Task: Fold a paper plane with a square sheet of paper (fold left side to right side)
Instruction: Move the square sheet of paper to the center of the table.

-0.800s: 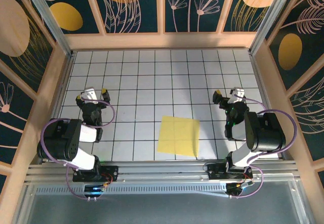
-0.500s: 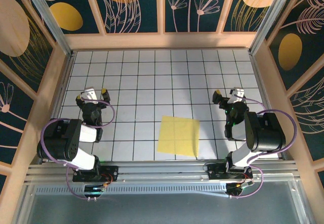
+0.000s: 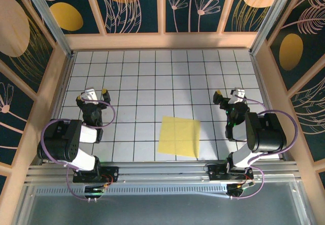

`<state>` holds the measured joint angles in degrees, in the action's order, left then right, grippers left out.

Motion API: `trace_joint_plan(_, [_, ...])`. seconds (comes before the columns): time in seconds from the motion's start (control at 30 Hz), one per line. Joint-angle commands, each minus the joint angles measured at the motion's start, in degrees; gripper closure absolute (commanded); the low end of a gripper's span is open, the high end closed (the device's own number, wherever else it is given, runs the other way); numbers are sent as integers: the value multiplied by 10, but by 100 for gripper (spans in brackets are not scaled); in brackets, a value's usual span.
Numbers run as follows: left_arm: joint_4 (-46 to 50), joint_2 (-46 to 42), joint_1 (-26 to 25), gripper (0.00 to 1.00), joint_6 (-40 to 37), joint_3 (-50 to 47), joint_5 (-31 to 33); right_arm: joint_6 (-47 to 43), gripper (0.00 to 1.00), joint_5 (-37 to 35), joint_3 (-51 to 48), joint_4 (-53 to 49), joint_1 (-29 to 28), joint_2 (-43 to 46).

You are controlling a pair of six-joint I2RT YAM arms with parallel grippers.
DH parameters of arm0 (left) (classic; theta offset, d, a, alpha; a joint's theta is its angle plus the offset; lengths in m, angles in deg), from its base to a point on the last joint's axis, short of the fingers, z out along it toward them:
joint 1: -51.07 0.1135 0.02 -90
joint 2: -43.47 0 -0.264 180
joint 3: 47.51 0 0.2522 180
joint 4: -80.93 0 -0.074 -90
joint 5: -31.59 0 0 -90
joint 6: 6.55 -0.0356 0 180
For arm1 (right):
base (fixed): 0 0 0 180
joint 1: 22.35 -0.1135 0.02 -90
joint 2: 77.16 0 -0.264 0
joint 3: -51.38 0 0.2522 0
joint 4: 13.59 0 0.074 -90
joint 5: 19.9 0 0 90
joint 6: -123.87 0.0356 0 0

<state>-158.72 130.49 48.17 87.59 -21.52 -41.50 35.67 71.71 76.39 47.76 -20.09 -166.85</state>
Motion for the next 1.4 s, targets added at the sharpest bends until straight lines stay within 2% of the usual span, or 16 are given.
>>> trace_joint_plan(0.0, [-13, 0, 3, 1, 8, 4, -9, -7, 1, 1, 10, 21, 0, -1])
trace_joint_plan(0.23, [25, -24, 3, 1, 1, 15, -25, 5, 1, -15, -2, 42, 3, 5])
trace_joint_plan(0.37, [163, -106, 3, 1, 4, 56, -20, 4, 1, -28, 1, -18, 1, 68])
trace_joint_plan(0.5, [291, -212, 3, 1, 64, 96, -54, 36, 1, -47, 35, -173, 2, 165])
trace_joint_plan(0.63, [446, -297, 3, 1, 177, 140, -87, 114, 1, -28, 100, -363, 2, 238])
trace_joint_plan(0.73, [531, -341, 3, 1, 265, 143, -114, 177, 1, 23, 157, -496, 2, 262])
trace_joint_plan(0.8, [571, -363, 3, 1, 305, 136, -157, 211, 1, 72, 191, -564, 2, 266])
trace_joint_plan(0.9, [582, -380, 3, 1, 376, 106, -245, 257, 1, 151, 230, -648, -7, 263])
trace_joint_plan(0.97, [569, -378, 3, 1, 424, 82, -304, 280, 1, 198, 244, -689, -24, 261])
trace_joint_plan(1.07, [561, -367, 3, 1, 462, 62, -366, 287, 2, 218, 270, -758, -80, 251])
trace_joint_plan(1.23, [559, -346, 3, 1, 489, 46, -421, 290, 5, 184, 289, -845, -200, 223])
trace_joint_plan(1.37, [542, -348, 2, 1, 503, 27, -441, 328, 9, 189, 263, -837, -269, 200])
